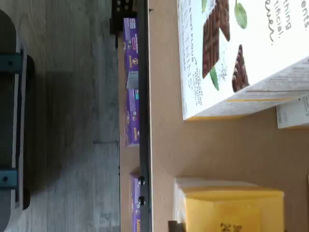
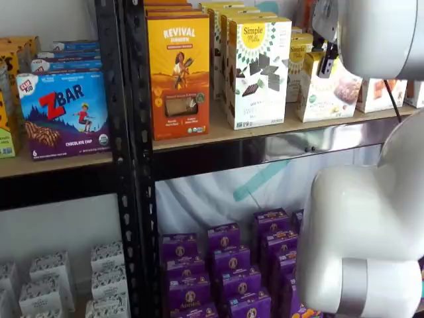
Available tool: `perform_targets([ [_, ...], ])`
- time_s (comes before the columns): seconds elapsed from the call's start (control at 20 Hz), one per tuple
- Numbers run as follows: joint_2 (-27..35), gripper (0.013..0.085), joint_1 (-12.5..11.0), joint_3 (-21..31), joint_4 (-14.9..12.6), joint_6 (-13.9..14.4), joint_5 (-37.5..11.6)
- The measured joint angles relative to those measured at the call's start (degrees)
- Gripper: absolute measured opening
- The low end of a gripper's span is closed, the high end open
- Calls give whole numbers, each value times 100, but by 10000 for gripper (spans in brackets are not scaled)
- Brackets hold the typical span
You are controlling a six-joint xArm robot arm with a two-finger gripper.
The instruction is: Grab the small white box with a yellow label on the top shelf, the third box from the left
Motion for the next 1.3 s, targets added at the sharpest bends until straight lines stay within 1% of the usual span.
perform_targets([
  [0.05, 2, 330, -5, -6, 2, -4, 10],
  [0.55, 20, 330, -60, -63, 32, -42, 89],
  [0.75, 28, 330, -72, -119, 65, -34, 190],
  [1.0, 0, 330, -39, -172, 67, 19, 348],
  [1.3, -154, 330, 29, -105, -33, 84, 510],
])
